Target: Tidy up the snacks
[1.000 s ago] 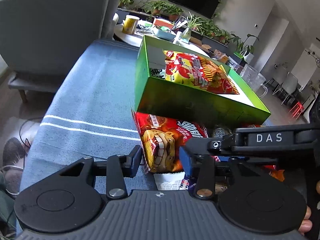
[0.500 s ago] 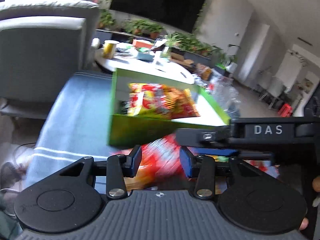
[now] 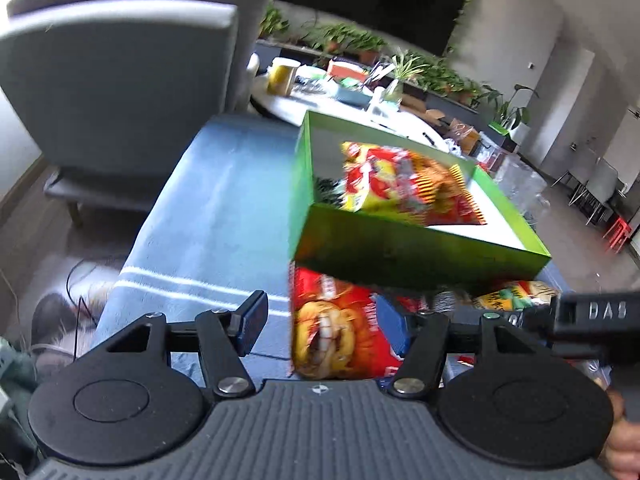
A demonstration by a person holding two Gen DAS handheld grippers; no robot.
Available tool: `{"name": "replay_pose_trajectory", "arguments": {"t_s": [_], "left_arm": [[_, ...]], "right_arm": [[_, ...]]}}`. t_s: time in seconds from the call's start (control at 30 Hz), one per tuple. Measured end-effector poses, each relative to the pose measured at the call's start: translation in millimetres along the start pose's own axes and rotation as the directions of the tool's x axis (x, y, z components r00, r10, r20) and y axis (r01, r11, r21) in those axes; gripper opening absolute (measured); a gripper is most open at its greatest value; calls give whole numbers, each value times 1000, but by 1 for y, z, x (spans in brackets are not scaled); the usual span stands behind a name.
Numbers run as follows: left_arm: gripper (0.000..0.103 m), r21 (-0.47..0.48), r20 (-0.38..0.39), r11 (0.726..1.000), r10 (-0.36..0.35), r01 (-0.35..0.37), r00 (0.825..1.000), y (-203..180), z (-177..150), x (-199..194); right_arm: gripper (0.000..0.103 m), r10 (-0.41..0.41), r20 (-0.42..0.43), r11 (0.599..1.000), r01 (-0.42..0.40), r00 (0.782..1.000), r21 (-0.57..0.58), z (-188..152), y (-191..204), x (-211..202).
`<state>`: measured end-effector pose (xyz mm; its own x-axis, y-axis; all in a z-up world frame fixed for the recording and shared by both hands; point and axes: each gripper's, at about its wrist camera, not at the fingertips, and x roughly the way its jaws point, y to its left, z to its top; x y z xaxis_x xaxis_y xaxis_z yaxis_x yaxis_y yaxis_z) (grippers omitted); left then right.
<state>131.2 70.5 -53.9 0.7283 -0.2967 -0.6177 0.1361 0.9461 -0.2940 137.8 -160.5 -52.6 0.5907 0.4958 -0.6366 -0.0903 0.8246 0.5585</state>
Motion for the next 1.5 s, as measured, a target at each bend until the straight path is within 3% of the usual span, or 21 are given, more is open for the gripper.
{"name": "replay_pose_trajectory", "arguments": {"t_s": [0.13, 0.3, 0.4, 0.5, 0.8, 1.1, 1.5], "left_arm": [[57, 0, -28, 1000, -9, 9, 1000, 5, -2, 9], [56, 1, -78, 999, -48, 48, 996, 11, -12, 18], [56, -27, -71, 997, -80, 79, 994, 16, -17, 18], [40, -20, -67, 995, -102, 101, 992, 14, -17, 14], [40, -8, -29, 998, -69, 69, 997, 10, -16, -4], [40, 17, 66, 994, -106, 105, 992, -19, 11, -25], [40, 100, 56, 981, -170, 164, 984, -87, 45, 7]], "right_arm": [[75, 5, -80, 999, -1, 997, 45, -6, 1, 22], [79, -27, -98, 997, 33, 995, 65, -10, 8, 34], [83, -61, -79, 995, 67, 995, 75, -10, 10, 37], [83, -65, -84, 997, 67, 994, 25, -11, 17, 43], [82, -37, -98, 999, 35, 995, -26, -16, 29, 46], [82, 35, 5, 998, -35, 999, -57, 1, 35, 10], [82, 18, 123, 999, -13, 992, -41, 35, 3, -29]]}}
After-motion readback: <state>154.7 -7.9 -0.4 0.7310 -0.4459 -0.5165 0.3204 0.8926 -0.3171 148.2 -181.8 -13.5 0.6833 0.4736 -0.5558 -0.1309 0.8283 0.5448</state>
